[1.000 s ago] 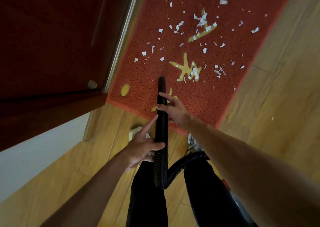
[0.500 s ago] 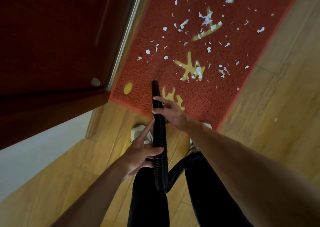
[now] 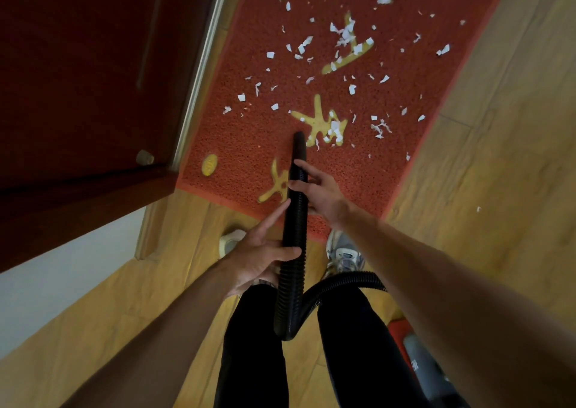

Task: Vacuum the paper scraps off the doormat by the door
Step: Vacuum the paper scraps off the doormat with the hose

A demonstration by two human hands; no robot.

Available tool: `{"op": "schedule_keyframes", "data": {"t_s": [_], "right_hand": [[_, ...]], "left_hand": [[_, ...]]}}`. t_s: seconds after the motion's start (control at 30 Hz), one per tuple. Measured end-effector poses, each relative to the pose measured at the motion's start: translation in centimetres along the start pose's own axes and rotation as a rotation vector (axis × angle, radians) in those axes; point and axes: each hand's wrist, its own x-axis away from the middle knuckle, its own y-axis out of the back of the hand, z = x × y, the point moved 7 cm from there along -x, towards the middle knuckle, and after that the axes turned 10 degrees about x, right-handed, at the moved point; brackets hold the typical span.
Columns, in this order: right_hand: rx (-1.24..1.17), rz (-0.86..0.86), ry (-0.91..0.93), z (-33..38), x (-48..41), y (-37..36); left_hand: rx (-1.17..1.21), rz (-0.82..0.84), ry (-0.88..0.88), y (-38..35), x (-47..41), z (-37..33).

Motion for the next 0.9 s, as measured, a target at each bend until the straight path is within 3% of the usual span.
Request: {"op": "schedule_keyframes", "data": {"t_s": [0.33,0.9], "right_hand": [[-0.105,-0.038,0.028,-1.0,1.0,3.2],[0.044,0.018,0.048,3.2,-1.8,2.5]], "left_hand": [[-0.103,-0.001,0.016,-2.5,-0.9,-0.8],[-0.072,-0.061,-0.023,-1.7,-1.9,-3.5]]}}
